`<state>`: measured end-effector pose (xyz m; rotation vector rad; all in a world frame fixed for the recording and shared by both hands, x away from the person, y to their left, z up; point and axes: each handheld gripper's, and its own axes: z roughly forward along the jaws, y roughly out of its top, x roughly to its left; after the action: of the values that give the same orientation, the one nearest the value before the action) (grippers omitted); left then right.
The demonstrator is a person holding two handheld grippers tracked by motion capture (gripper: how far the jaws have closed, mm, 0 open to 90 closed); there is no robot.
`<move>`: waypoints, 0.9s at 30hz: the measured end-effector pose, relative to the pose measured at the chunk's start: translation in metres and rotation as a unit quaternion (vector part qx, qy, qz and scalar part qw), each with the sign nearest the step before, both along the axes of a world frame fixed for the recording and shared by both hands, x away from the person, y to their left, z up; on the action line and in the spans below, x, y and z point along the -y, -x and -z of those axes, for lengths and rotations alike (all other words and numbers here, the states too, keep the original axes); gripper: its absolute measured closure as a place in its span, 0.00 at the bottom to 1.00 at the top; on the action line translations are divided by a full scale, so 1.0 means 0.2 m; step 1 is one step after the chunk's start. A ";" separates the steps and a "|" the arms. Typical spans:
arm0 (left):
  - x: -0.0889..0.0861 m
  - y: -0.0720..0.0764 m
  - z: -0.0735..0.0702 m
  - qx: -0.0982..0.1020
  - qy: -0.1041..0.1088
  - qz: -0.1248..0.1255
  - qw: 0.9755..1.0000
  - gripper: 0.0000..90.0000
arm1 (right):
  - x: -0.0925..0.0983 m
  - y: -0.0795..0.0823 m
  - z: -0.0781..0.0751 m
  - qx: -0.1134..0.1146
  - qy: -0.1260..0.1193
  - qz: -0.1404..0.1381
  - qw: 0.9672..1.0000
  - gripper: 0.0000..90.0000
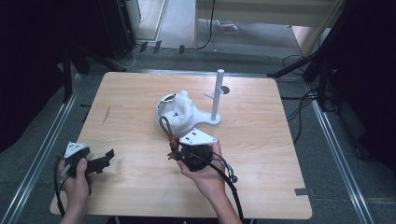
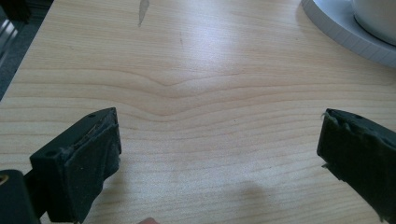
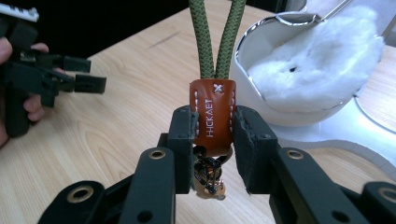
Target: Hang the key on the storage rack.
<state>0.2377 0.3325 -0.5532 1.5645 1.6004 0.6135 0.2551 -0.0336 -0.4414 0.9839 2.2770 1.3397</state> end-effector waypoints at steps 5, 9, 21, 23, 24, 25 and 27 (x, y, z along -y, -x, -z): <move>0.00 0.00 0.00 -0.001 0.000 0.000 1.000 0.00 | 0.02 0.00 -0.02 0.010 -0.017 0.013 1.000 0.78; 0.00 0.00 0.00 -0.001 0.000 0.000 1.000 0.00 | 0.04 0.01 -0.04 0.028 -0.028 0.030 0.999 0.78; 0.00 0.00 0.00 -0.002 0.000 0.001 1.000 0.00 | 0.11 0.01 -0.09 0.057 -0.051 0.071 0.995 0.78; 0.00 0.00 0.00 -0.002 0.000 0.001 1.000 0.00 | 0.12 0.02 -0.09 0.066 -0.055 0.082 0.993 0.78; 0.00 0.00 0.00 -0.001 -0.001 0.001 1.000 0.00 | 0.13 0.02 -0.10 0.067 -0.057 0.085 0.992 0.78; 0.00 0.00 0.00 -0.001 -0.001 0.001 1.000 0.00 | 0.14 0.02 -0.10 0.073 -0.061 0.091 0.991 0.78; 0.00 0.00 0.00 -0.002 0.000 0.001 1.000 0.00 | 0.15 0.02 -0.11 0.076 -0.066 0.098 0.990 0.78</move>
<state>0.2377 0.3327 -0.5532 1.5678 1.6012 0.6111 0.2515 -0.0646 -0.4202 1.0768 1.9472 1.4423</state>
